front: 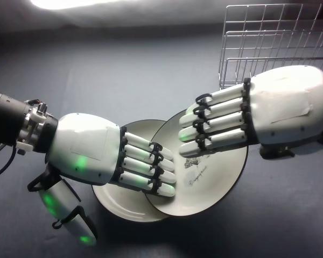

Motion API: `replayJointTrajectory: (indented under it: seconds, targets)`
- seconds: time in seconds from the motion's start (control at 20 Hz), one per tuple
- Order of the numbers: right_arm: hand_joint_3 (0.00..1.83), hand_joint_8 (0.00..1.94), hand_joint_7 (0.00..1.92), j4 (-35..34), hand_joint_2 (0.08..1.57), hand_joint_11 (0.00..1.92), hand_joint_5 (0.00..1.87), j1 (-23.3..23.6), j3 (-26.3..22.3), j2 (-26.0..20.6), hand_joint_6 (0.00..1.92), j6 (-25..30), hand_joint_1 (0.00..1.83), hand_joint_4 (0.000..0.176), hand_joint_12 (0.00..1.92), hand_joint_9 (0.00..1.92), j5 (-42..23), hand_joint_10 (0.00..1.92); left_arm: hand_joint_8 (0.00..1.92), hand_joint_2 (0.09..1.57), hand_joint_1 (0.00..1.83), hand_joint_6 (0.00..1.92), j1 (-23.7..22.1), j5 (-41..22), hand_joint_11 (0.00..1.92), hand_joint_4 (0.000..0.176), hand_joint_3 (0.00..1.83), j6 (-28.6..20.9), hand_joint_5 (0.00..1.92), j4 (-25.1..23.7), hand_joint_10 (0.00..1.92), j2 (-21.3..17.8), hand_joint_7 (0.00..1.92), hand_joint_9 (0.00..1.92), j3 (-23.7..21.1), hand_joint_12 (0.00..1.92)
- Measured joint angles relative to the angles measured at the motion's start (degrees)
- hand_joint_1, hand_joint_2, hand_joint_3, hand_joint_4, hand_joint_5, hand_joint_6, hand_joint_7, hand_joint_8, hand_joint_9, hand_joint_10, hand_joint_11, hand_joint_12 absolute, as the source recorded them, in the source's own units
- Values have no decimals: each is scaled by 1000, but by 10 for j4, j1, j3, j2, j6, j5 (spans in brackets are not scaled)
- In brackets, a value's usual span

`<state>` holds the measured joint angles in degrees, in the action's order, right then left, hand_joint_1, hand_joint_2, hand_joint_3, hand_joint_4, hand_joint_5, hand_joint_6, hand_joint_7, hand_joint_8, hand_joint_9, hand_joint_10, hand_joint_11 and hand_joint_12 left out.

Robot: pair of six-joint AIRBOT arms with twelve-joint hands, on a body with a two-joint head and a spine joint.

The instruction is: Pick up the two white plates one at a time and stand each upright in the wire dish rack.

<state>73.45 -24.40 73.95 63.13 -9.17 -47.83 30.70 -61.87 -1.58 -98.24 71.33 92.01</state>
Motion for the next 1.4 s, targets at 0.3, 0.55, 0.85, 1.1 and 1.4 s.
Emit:
replayJointTrajectory:
  seconds: [0.3,0.55,0.85,1.1,1.4]
  targets:
    - [3,8,125,-3,1099,0,120,-16,0,21,11,2,1453,0,854,175,28,25,0,1057,0,0,-3,-1,0,0,0,0,0,-5,0,2,0,0,1,0]
    - [0,13,354,-5,1120,32,343,-27,0,36,20,1,1445,0,1128,402,50,38,0,1068,0,0,-3,-2,0,0,2,0,0,-5,0,2,0,0,1,0]
    - [2,30,893,-35,1100,559,836,-26,2,48,40,0,1345,0,982,912,55,69,0,1057,0,0,0,-1,0,0,0,0,0,-1,0,2,0,0,1,0]
    - [2,826,1057,-37,1094,891,878,-20,3,47,1059,-1,1381,0,1064,1013,50,1055,0,1072,0,0,0,-3,0,0,4,0,1,0,0,2,0,0,4,0]
    - [1,810,1058,-46,1091,844,820,-11,3,48,1051,-5,1494,0,1530,1037,40,875,0,1078,0,0,-4,-2,0,0,6,-19,0,3,0,-7,0,0,-3,0]
